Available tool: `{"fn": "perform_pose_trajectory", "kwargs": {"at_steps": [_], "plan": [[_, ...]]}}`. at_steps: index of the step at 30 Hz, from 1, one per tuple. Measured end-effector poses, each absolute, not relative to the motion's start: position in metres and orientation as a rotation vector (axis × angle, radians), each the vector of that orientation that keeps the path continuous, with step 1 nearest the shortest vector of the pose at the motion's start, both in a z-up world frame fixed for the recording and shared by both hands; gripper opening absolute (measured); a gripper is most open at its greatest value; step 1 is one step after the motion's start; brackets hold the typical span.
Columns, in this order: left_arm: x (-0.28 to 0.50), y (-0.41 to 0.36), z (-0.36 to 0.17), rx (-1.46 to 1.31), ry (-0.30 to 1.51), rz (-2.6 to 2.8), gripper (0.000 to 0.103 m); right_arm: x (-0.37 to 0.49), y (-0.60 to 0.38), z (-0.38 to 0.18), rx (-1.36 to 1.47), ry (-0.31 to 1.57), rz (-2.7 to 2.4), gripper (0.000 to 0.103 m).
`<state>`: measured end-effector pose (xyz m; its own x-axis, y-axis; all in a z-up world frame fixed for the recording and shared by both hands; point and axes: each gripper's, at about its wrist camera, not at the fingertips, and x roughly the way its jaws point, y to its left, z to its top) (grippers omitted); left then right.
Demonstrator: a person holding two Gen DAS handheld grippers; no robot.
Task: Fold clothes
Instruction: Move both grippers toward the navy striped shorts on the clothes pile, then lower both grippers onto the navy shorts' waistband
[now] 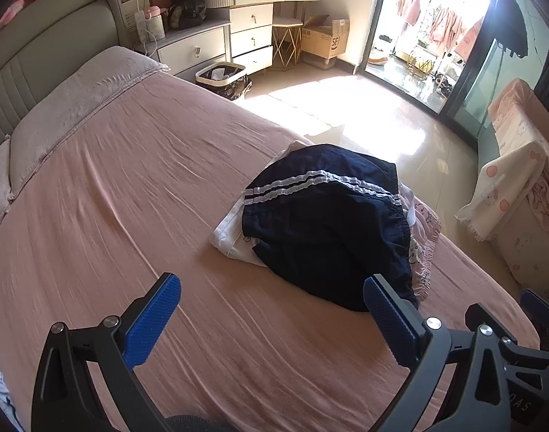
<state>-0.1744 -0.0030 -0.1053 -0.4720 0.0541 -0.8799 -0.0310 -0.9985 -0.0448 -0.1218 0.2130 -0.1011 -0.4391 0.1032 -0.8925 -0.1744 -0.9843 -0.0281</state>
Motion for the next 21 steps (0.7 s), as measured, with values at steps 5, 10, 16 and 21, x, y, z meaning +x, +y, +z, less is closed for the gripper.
{"fn": "perform_pose_trajectory", "kwargs": {"at_steps": [5,10,16,21], "plan": [[-0.188,-0.001,-0.124,-1.600,-0.045,2.621,0.103,-0.134,0.215,-0.117,-1.585,0.151,2.527,0.103],[-0.200,0.002,-0.144,-1.626,-0.060,2.592,0.103,-0.144,0.219,-0.137,-1.621,0.217,2.519,0.103],[-0.208,0.004,-0.165,-1.671,-0.054,2.568,0.103,-0.151,0.222,-0.152,-1.643,0.273,2.565,0.103],[-0.214,0.006,-0.180,-1.675,-0.100,2.533,0.103,-0.157,0.225,-0.166,-1.658,0.326,2.606,0.103]]}}
